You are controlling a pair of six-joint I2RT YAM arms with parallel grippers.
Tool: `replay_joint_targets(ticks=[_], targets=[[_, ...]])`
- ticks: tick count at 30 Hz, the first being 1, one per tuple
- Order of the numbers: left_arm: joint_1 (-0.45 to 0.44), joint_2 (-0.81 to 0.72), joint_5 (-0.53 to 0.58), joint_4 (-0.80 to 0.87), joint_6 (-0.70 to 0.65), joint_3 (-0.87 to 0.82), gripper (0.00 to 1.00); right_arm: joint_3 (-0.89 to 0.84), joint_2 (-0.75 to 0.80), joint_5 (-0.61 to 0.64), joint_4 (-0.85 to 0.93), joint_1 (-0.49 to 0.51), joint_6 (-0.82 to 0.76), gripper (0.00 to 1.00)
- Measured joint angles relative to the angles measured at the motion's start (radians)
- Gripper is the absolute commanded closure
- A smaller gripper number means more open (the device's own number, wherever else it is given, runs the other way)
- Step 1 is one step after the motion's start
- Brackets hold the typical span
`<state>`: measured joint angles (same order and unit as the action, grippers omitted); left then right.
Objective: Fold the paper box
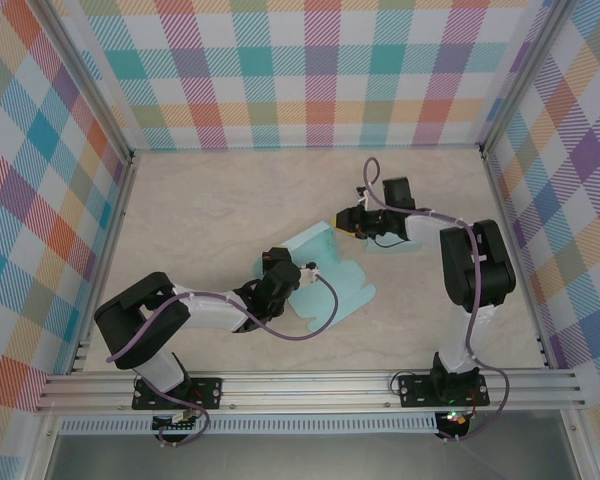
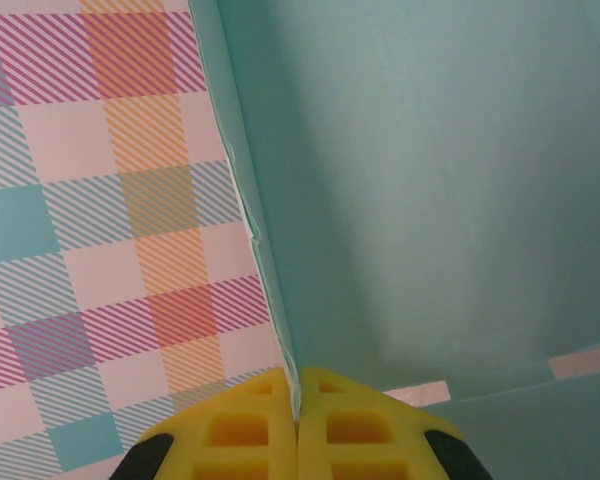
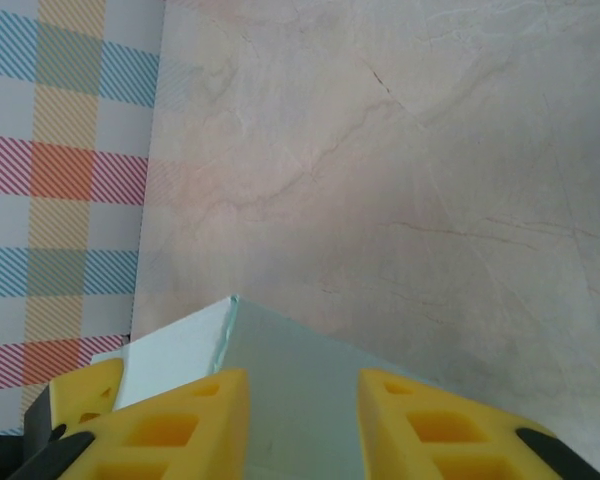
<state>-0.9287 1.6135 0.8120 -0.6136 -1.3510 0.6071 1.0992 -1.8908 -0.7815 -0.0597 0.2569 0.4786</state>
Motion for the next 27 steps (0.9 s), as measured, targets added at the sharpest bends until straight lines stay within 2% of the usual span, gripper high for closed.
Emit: replay_joint_targets(ticks=[10, 20, 27], targets=[[0.001, 0.000, -0.003, -0.018, -0.011, -0.001, 1.00, -0.135, 0.081, 0.054, -0.048, 0.000, -0.082, 0.58], [0.001, 0.002, -0.003, -0.018, -0.027, -0.001, 1.00, -0.173, 0.100, 0.081, -0.074, 0.020, -0.156, 0.49], [0.002, 0.023, 0.002, -0.028, -0.035, -0.001, 1.00, -0.173, 0.100, 0.142, -0.075, 0.048, -0.215, 0.45]])
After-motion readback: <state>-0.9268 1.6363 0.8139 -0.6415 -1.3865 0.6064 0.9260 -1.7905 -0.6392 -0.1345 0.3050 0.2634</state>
